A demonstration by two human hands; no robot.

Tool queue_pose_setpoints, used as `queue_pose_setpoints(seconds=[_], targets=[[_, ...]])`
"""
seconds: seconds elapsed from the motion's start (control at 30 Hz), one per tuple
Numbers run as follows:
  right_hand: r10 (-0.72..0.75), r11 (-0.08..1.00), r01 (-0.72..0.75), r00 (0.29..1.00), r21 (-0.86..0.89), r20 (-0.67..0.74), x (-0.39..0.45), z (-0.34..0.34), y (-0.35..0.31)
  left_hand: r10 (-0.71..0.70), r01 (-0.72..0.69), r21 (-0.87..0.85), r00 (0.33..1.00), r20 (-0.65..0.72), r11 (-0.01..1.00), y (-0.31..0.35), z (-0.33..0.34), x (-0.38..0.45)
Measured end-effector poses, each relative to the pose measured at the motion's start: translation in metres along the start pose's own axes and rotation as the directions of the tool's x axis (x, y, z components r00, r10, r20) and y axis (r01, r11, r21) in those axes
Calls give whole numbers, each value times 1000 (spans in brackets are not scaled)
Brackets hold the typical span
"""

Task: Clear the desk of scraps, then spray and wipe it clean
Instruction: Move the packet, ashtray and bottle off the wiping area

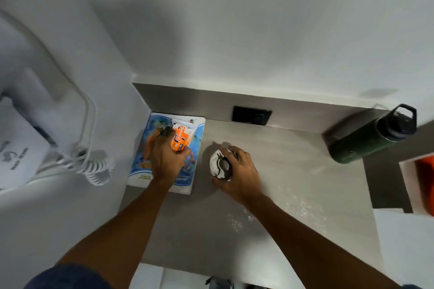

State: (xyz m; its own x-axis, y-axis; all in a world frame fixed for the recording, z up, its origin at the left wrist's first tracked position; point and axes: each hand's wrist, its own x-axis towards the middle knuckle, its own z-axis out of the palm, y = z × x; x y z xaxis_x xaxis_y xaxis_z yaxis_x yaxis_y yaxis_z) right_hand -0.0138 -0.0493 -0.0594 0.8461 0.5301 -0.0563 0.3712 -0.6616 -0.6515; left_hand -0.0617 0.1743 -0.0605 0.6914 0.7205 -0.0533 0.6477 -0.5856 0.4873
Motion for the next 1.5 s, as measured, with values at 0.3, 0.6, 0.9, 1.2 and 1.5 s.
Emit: queue_pose_setpoints(seconds=[0.3,0.6,0.9,1.2,1.5], targets=[[-25,999,28,989,-21,143,86,43,-52,-69,68,-28,997,-36,997,-38,-8,43],[-32,996,50,973,-75,227,128,69,-59,-21,21,3,1000,17,1000,-51,-6,55],[-23,1000,24,978,-3,209,117,69,-45,116,-116,43,993,1,992,-62,-3,39],[-67,997,69,990,-17,127,71,26,-2,308,-309,-19,951,-25,951,-44,16,-14],[54,996,-53,998,71,-9,4,-46,64,510,-512,6,856,-80,859,4,63,-90]])
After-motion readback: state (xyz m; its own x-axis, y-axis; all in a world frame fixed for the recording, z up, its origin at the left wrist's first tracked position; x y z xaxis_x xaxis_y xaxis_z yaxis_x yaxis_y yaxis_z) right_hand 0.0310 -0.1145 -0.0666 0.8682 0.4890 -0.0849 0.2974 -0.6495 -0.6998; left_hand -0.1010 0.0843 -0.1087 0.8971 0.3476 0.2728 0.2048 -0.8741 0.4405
